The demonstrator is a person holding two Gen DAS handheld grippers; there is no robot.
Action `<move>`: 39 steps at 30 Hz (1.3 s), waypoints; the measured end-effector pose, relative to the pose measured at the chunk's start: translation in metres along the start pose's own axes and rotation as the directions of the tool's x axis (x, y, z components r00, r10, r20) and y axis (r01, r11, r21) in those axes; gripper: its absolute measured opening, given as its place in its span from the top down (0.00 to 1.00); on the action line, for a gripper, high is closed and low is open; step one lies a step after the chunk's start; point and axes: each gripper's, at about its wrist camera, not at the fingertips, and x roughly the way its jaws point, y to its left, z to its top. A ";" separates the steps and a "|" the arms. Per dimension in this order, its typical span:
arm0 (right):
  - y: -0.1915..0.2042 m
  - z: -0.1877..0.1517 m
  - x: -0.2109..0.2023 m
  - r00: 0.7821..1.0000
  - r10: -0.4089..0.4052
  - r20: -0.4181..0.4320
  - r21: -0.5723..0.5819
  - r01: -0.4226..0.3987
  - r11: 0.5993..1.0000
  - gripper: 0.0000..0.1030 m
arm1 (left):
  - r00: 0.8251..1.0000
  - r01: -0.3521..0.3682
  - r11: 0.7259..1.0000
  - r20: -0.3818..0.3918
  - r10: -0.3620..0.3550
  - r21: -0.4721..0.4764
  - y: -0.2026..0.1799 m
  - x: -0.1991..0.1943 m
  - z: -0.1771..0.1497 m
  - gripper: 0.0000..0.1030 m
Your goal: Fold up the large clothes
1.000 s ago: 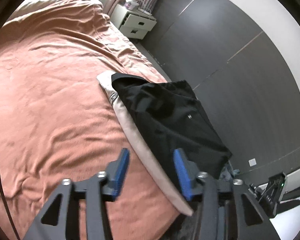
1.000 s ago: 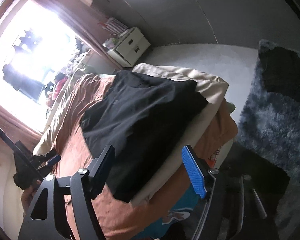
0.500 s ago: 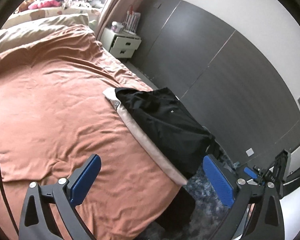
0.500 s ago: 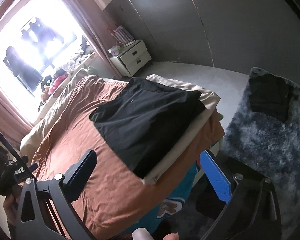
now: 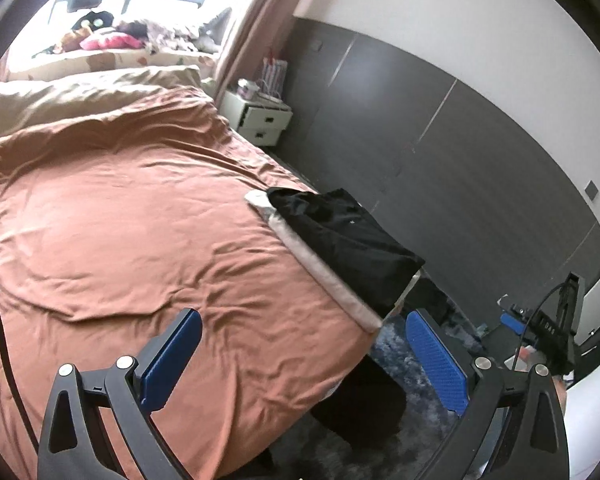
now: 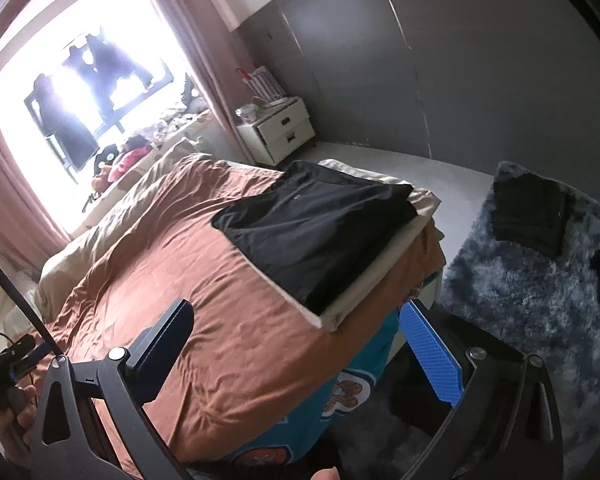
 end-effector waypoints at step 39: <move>0.011 -0.159 -0.132 0.968 0.252 0.001 -0.330 -0.237 0.914 0.00 | 0.837 -0.370 0.920 0.384 0.389 -0.126 -0.031 -0.298 -0.263 0.01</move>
